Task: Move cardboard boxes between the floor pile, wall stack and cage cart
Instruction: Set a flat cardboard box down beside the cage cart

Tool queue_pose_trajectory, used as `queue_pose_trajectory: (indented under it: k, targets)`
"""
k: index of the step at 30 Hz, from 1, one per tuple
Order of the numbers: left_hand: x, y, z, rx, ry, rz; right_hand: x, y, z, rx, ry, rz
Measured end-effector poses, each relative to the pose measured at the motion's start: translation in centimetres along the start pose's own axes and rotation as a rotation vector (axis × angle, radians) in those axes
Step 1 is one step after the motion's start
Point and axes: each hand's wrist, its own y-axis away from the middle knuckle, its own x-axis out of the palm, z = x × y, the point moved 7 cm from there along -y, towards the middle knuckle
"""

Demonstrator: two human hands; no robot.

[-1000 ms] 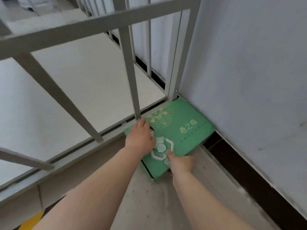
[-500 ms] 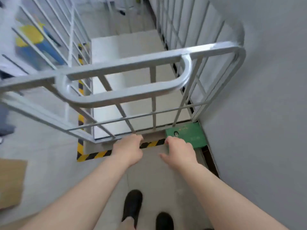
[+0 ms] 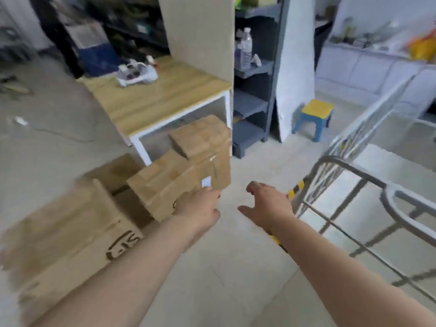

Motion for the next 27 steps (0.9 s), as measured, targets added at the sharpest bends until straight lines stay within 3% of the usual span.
queue_pose_trajectory:
  k: [3,6,10,19,27]
  targets:
    - [-2.3,6.8,14.5,-0.228,0.064,-0.089,3.5,-2.8,14.7,-0.210,0.028,0.054]
    - [-2.3,15.1,27.9,-0.439,0.055,-0.079,7.8,-3.0,29.4,-0.416,0.058,0.099]
    - [-2.2,26.2,41.1,-0.722,0.113,-0.096,13.6,-1.9,45.5,-0.612,0.121,0.174]
    - [0.4,42.7,59.7,-1.094,0.231,-0.155,26.2,1.0,71.0,-0.907,0.179,0.314]
    - [1.7,52.4,73.3,-1.332,0.299,-0.174,35.0,0.9,88.8,-0.976,0.078,0.461]
